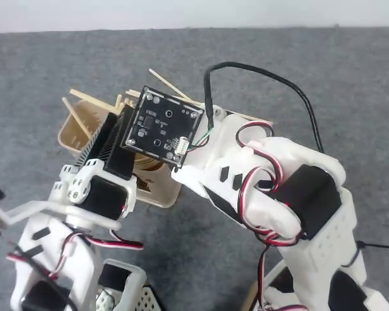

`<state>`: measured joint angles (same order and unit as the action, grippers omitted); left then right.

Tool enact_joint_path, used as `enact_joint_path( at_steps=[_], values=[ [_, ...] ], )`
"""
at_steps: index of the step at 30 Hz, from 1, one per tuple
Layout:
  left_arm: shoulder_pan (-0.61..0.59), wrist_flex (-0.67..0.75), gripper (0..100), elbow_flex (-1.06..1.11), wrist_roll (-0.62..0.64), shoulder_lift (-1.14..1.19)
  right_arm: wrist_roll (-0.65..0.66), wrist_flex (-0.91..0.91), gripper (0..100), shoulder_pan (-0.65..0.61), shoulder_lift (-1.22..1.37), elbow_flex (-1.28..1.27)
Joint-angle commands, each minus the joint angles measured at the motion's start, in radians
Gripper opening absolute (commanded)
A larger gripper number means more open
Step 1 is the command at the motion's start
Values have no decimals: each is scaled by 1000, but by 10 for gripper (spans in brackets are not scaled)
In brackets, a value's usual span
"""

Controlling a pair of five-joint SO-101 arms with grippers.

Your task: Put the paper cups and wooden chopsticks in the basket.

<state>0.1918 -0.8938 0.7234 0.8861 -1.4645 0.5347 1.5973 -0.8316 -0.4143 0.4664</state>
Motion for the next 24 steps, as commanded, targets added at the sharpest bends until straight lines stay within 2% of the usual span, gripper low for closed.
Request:
enact_joint_path(
  at_steps=[1, 21, 24],
  values=[
    [2, 25, 22, -19, -6, 0, 11, 1, 7, -8, -18, 15],
    [3, 60, 12, 13, -6, -2, 11, 22, 7, -36, -19, 17],
    [2, 110, 12, 13, -9, -2, 11, 22, 7, -36, -44, 17]
  ],
)
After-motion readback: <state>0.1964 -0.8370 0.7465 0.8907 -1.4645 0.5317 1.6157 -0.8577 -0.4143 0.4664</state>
